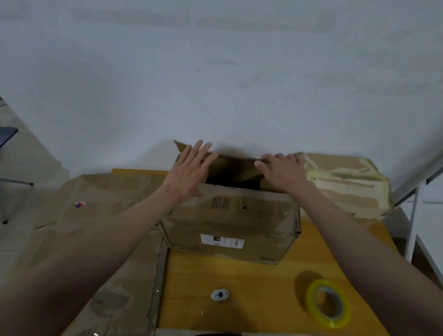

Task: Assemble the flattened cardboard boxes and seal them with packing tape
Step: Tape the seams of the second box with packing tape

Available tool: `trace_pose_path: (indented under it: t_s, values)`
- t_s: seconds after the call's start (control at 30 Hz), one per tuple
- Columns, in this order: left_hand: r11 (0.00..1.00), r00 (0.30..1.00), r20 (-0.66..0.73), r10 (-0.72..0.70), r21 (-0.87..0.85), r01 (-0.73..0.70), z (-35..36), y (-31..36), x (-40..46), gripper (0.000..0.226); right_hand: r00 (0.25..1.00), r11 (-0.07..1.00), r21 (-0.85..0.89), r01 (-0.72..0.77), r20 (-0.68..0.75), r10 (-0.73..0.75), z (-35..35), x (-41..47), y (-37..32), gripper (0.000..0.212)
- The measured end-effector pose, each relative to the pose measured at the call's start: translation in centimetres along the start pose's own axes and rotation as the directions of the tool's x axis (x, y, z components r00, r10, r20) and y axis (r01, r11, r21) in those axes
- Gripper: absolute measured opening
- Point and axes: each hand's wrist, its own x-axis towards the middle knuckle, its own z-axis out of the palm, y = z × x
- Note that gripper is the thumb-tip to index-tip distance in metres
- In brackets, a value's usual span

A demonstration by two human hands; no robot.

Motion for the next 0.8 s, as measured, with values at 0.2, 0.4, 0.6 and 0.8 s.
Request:
trace_pose_path:
  t_s: [0.2, 0.4, 0.6, 0.8]
  values:
    - [0.995, 0.903, 0.421, 0.080, -0.092, -0.045, 3.7, -0.5, 0.1, 0.119, 0.834, 0.996, 0.072, 0.057, 0.544, -0.088, 6.0, -2.5, -0.7, 0.094]
    - [0.964, 0.832, 0.552, 0.058, -0.248, 0.098, 5.1, -0.6, -2.6, 0.122, 0.918, 0.985, 0.166, -0.046, 0.396, -0.024, 7.0, -3.5, 1.6, 0.094]
    - [0.963, 0.844, 0.523, 0.120, -0.267, 0.028, 5.3, 0.0, -3.4, 0.133, 0.956, 0.958, 0.189, -0.216, 0.239, 0.168, 8.9, -4.0, 5.1, 0.071]
    - [0.969, 0.855, 0.505, 0.121, -0.248, 0.009, 4.9, -0.8, -1.0, 0.124, 0.984, 0.971, 0.171, -0.167, 0.096, 0.152, 10.5, -6.7, 4.8, 0.066]
